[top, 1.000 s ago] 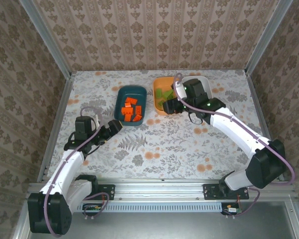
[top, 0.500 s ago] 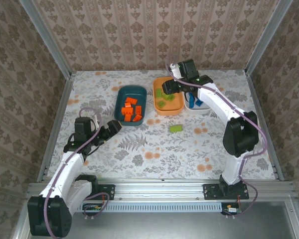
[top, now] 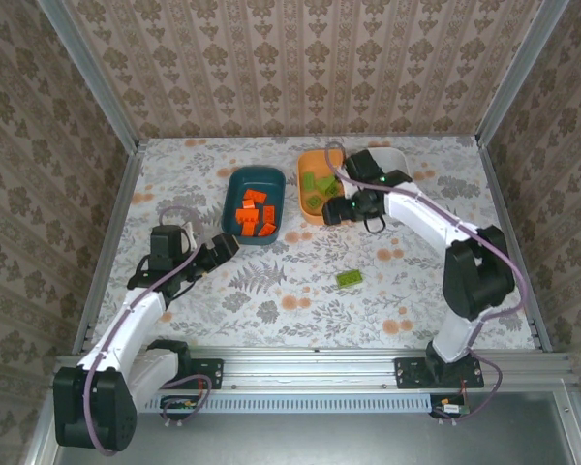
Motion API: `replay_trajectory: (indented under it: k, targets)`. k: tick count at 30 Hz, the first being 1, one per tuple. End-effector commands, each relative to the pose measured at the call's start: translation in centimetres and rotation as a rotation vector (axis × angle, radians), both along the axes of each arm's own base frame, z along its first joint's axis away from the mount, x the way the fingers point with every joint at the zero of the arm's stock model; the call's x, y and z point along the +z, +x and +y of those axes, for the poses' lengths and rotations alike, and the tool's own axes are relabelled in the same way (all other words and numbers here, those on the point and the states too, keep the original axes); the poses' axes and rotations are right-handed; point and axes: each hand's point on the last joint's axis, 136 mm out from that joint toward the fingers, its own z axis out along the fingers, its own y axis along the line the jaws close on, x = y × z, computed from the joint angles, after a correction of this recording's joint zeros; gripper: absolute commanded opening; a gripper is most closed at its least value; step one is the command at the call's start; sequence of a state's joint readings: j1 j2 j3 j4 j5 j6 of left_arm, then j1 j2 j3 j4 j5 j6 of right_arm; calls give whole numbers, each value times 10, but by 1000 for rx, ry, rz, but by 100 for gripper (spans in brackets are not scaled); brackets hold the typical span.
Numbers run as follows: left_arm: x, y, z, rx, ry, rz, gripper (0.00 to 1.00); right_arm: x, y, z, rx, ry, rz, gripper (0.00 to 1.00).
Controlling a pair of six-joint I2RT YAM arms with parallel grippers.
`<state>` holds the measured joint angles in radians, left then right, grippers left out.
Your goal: Sort the legos into containers by color
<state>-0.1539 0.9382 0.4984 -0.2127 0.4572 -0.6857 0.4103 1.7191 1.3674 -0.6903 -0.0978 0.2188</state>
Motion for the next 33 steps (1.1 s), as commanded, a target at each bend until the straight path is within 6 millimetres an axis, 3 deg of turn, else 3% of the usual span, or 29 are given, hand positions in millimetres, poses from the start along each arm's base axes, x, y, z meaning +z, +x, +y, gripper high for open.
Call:
replay_trajectory:
  k: [1,4,6,7,16,25,33]
  targets:
    - [10,5,2,-7,37,-64,100,-20,-67,-29,-91,-68,179,81]
    - [9,8,3,-3,40,-70,100,-42,-97,-33,-138,-54,256,84]
    - [7,9,2,-4,38,-67,100,-53,-106,-33,-135,-86,278,94]
    - [6,10,1,-5,37,-65,100,-58,-108,-32,-116,-111,273,100]
    - [9,11,2,-18,50,-68,100,-88,-106,-9,19,-214,320,100]
    - [4,5,7,1,45,-60,100,-105,-108,-13,20,-295,349,90]
    - [1,3,9,13,38,-56,100,-100,-105,-10,18,-298,322,70]
